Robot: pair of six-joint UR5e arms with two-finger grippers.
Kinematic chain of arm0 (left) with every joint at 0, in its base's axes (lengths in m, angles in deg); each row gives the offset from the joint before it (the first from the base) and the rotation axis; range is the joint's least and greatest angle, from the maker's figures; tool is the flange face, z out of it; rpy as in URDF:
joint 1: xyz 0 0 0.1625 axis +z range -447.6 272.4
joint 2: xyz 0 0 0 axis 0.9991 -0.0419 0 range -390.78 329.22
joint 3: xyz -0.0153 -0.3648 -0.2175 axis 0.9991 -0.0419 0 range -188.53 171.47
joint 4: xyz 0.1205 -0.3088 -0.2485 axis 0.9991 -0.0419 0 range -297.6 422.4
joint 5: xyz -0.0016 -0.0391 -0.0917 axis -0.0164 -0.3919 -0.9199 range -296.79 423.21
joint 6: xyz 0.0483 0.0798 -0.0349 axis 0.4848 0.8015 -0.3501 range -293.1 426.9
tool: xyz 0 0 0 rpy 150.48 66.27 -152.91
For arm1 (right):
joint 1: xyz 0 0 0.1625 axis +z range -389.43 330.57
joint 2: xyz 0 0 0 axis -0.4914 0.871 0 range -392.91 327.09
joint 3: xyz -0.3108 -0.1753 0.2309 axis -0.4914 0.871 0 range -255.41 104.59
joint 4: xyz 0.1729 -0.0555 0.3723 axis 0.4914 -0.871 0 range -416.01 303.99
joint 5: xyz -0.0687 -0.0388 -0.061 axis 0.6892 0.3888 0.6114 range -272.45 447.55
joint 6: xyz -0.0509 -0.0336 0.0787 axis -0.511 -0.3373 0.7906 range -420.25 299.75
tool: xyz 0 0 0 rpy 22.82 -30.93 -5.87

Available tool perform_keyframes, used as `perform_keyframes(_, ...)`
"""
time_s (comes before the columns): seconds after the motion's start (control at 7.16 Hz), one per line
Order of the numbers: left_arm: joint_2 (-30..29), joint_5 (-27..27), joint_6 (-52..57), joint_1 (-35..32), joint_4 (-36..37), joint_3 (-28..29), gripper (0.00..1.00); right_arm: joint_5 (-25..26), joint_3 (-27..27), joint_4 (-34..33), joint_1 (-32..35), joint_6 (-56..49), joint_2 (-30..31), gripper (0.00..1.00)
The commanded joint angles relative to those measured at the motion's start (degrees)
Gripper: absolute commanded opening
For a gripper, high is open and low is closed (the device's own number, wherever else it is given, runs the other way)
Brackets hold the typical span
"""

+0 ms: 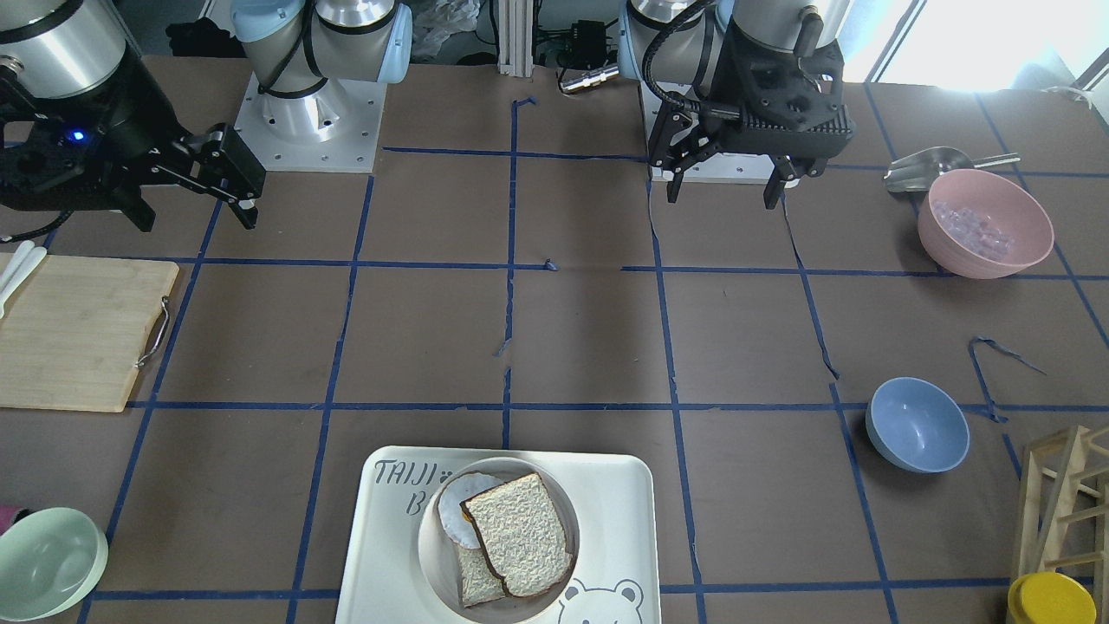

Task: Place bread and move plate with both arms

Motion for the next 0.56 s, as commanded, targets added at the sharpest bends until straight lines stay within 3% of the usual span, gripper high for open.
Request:
perform_keyframes(0.0, -0.4, 0.1, -0.2, 0.0, 1.3, 0.4, 1.00, 0.0, 0.0, 0.1, 0.1, 0.0, 0.1, 1.00)
perform_keyframes(0.42, -0.5, 0.0, -0.3, 0.0, 1.1, 0.3, 1.00, 0.0, -0.1, 0.1, -0.1, 0.0, 0.1, 1.00)
